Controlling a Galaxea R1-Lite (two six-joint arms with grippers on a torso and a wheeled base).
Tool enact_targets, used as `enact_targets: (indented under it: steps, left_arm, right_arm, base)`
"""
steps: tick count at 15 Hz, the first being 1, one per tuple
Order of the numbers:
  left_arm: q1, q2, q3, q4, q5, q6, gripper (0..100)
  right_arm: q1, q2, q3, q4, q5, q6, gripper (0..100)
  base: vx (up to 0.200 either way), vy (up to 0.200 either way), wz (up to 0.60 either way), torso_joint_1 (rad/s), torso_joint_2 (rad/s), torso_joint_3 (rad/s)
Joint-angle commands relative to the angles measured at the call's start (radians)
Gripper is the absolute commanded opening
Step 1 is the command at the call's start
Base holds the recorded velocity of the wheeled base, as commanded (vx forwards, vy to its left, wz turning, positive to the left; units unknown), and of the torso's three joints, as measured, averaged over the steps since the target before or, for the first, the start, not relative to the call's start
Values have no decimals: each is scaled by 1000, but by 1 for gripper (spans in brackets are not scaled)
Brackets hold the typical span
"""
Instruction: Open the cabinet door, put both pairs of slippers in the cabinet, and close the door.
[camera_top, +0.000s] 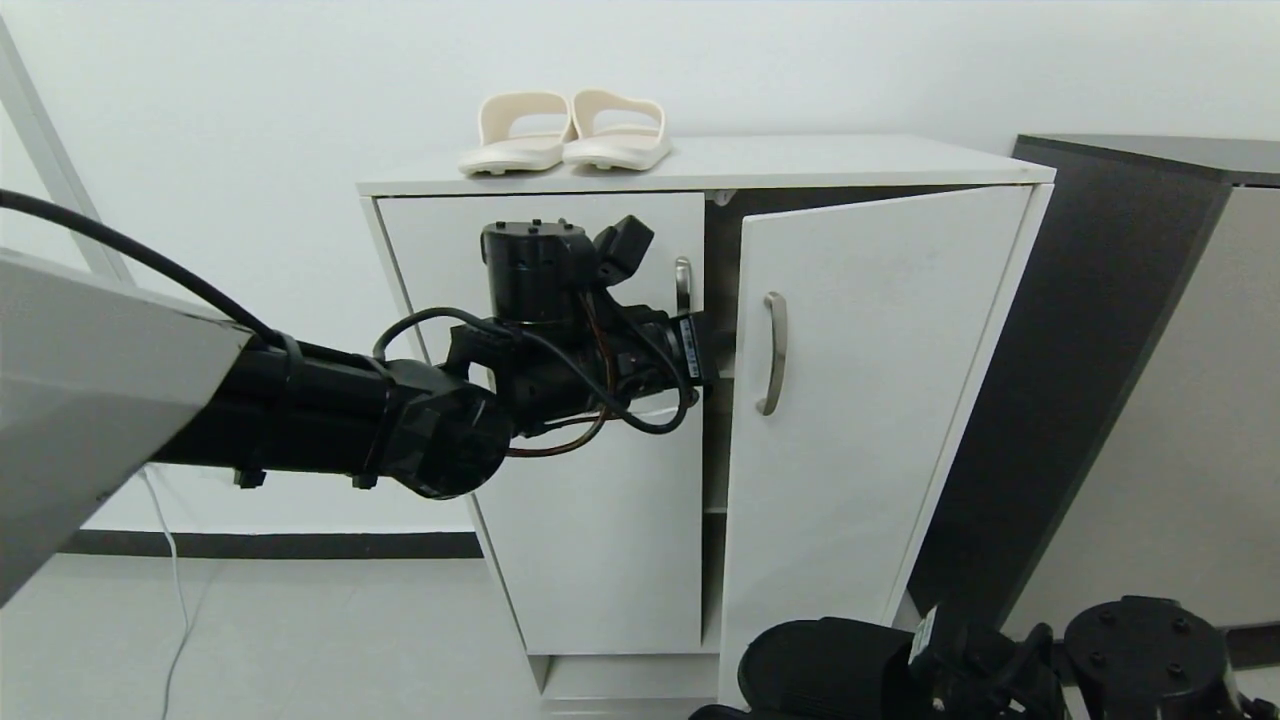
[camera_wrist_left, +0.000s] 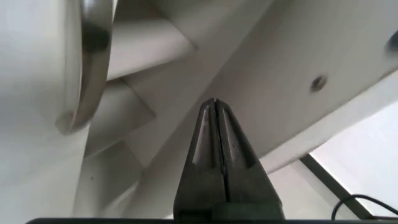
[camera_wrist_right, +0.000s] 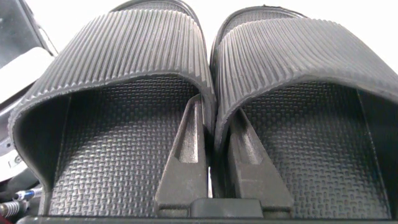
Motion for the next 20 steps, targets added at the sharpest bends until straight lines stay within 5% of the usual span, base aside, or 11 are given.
enact_targets:
  steps: [1,6,10,12,17,20]
  left_arm:
    - [-24,16,-13,-3,0,0,0]
    - [-191,81,-12,-132,51,0,0]
    - [-225,89,-6,-198,48,-11,0]
    - [-188,70,25,-245,58,-34,0]
    - [-68,-145,214,-264,60,-32,0]
    - [18,-370,386,-247,71,-29,0]
  right_arm:
    - [9,3,2,0,1,0,0]
    - [26,2,16,0,1,0,0]
    - [26,3,16,-2,1,0,0]
    - [25,3,9,-2,-1,1,0]
    - [-12,51,-21,-62,-16,14,0]
    - [-40,103,-112,-86,-205,69,0]
  base:
    - [-200,0,0,7,2,2]
    - [-200,0,0,1,3,2]
    - [0,0,0,0,0,0]
    - [0,0,0,0,0,0]
    - [0,0,0,0,0,0]
    - [0,0,0,0,0,0]
